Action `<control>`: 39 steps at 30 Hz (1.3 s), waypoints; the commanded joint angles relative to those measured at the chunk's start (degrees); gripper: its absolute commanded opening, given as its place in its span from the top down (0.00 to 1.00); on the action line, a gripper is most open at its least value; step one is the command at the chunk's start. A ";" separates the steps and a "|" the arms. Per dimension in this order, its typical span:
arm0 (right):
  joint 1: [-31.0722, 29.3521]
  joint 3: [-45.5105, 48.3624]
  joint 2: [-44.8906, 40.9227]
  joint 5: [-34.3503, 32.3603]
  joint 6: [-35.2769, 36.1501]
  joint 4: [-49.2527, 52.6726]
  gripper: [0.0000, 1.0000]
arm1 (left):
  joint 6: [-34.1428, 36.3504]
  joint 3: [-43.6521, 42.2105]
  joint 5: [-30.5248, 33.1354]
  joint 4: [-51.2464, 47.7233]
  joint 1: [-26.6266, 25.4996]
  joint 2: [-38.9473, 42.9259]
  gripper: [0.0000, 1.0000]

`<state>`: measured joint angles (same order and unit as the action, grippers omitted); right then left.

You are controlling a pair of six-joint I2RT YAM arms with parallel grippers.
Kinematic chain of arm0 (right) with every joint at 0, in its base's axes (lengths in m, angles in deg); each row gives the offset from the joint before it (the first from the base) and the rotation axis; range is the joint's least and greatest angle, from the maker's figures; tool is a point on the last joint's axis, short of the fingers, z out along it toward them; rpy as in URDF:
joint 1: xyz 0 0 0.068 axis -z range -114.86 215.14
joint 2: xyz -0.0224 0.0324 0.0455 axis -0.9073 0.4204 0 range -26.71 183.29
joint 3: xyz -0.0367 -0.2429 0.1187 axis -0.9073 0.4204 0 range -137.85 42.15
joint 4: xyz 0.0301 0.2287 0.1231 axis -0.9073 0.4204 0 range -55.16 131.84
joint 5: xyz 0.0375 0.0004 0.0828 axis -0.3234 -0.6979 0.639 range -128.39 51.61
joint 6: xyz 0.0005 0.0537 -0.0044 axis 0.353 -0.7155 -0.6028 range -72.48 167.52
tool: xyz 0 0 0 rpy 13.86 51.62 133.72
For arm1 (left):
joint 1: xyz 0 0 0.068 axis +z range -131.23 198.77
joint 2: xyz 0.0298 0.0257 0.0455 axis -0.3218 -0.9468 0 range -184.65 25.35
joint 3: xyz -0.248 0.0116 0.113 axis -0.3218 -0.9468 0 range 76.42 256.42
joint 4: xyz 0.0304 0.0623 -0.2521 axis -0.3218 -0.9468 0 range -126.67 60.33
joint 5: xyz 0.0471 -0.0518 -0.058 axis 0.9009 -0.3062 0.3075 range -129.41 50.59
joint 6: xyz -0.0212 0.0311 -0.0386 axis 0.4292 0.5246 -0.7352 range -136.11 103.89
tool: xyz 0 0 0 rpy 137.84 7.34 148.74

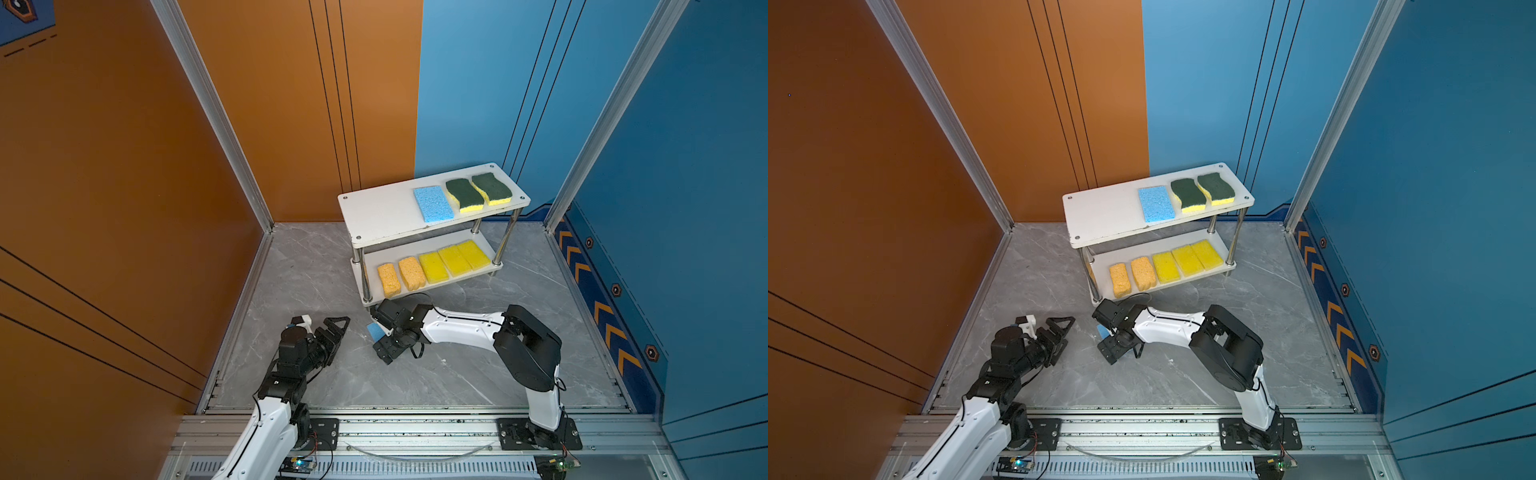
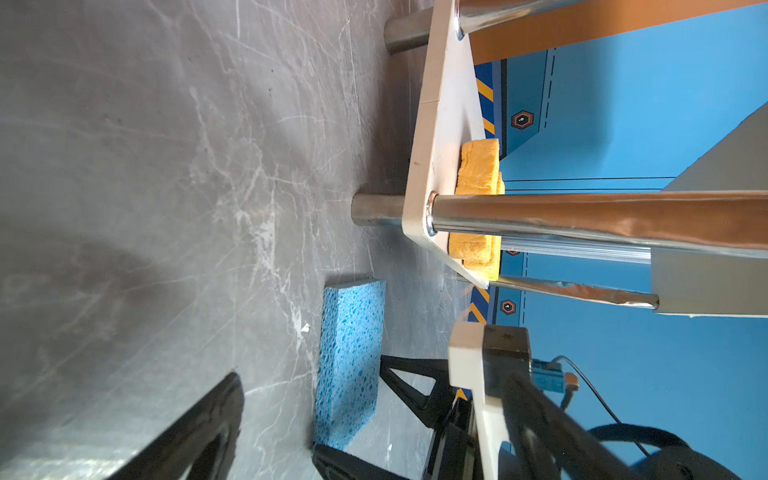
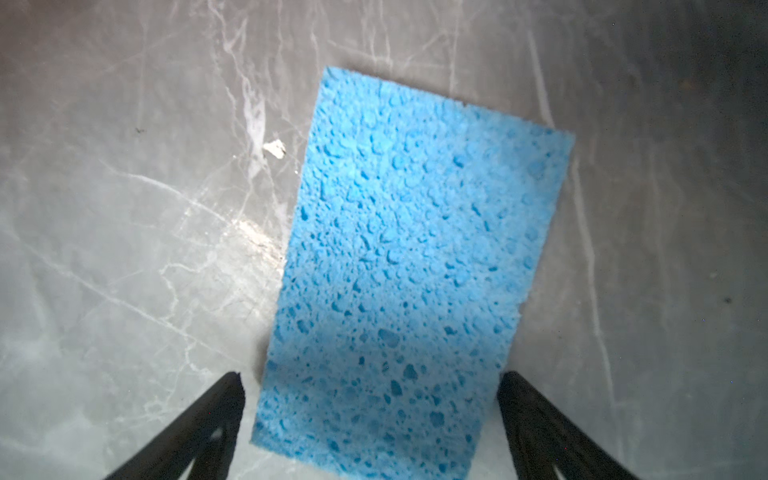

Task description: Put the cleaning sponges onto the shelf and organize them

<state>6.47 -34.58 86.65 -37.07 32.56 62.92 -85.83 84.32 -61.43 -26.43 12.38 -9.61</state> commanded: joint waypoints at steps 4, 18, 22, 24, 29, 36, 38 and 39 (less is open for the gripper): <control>0.05 -1.23 2.88 -0.74 0.99 2.42 0.11 | 0.63 2.52 1.98 0.54 -1.79 -1.48 0.02; 4.82 4.79 1.49 5.97 2.26 -3.44 0.34 | 0.33 8.79 6.09 0.09 -7.96 -8.62 0.03; 6.34 6.98 0.21 6.92 2.55 -4.87 0.38 | 1.25 11.65 7.38 -3.55 -8.46 -9.86 0.02; 7.08 7.54 -0.47 7.10 2.81 -5.03 0.39 | 1.25 12.55 7.69 -3.83 -8.72 -10.58 0.03; 7.85 9.08 -3.14 7.05 4.38 -5.75 0.40 | 1.67 14.55 8.03 -3.86 -9.58 -13.29 0.03; 8.17 10.55 -7.01 8.13 5.24 -5.75 0.42 | 2.55 15.82 8.40 -3.77 -11.21 -14.87 0.02; 8.22 10.88 -8.40 8.12 5.07 -5.75 0.42 | 2.65 15.49 8.16 -3.78 -11.27 -14.73 0.03; 8.39 10.99 -9.05 8.21 5.03 -5.67 0.42 | 2.74 15.25 8.20 -3.77 -11.27 -14.67 0.02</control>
<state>14.33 -24.55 80.47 -29.49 36.84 54.52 -84.51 98.29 -54.11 -29.27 1.45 -24.32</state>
